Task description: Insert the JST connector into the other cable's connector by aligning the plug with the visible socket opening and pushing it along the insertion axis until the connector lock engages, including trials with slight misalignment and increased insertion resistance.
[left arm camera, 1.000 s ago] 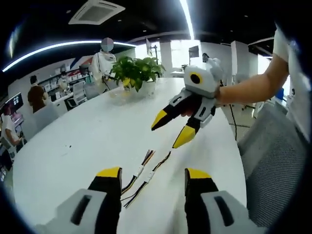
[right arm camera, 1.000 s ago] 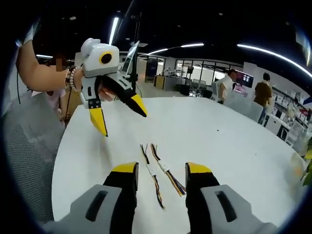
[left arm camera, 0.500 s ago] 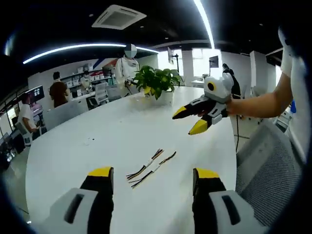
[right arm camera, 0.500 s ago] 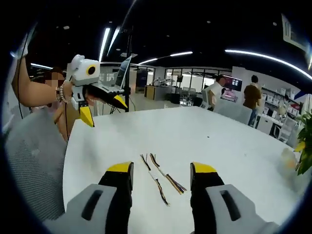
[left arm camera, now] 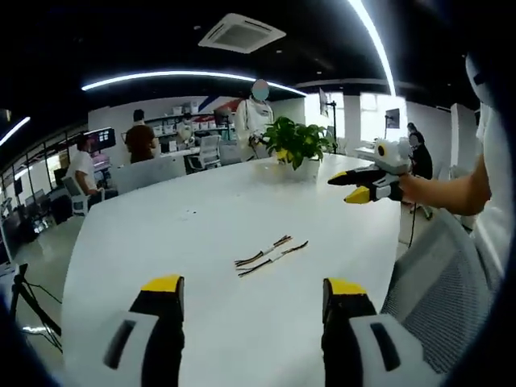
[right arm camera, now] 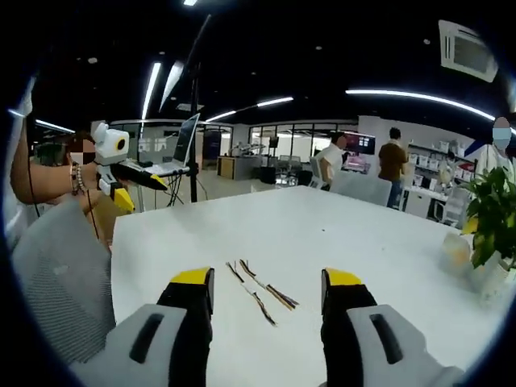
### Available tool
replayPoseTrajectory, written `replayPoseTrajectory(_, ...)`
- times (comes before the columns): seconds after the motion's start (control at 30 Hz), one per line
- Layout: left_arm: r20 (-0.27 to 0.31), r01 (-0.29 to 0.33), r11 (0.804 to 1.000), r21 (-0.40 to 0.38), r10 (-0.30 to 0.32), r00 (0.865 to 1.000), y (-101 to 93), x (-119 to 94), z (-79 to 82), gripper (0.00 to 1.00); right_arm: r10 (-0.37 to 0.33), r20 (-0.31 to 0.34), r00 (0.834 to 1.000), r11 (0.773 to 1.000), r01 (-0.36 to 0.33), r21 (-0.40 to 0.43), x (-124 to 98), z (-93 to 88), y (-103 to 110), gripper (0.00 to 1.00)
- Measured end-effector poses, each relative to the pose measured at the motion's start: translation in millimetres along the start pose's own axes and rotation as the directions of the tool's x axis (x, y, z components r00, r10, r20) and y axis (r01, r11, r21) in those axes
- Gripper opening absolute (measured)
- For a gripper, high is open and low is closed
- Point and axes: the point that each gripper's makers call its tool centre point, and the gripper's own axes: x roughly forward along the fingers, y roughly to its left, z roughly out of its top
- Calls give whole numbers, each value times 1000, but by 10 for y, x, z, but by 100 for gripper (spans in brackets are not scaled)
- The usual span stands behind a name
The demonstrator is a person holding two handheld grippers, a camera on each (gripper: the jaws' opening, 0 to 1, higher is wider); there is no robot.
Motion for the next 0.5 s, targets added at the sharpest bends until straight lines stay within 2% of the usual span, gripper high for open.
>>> replayPoseTrajectory(0.13, 5, -26, 1000, -16, 27, 1000, -19, -119, -60, 70, -11, -20, 1000, 1000, 11, -22, -135, -86, 73, 50)
replayPoseTrajectory(0.27, 1, -42, 999, -20, 42, 999, -58, -217, -128, 70, -8, -35, 999, 1000, 8, 2, -267, -174, 193, 51)
replayPoseTrajectory(0.5, -28, -67, 998, -17, 67, 997, -138, -400, -355, 67, -14, -68, 998, 999, 16, 38, -464, -380, 336, 51)
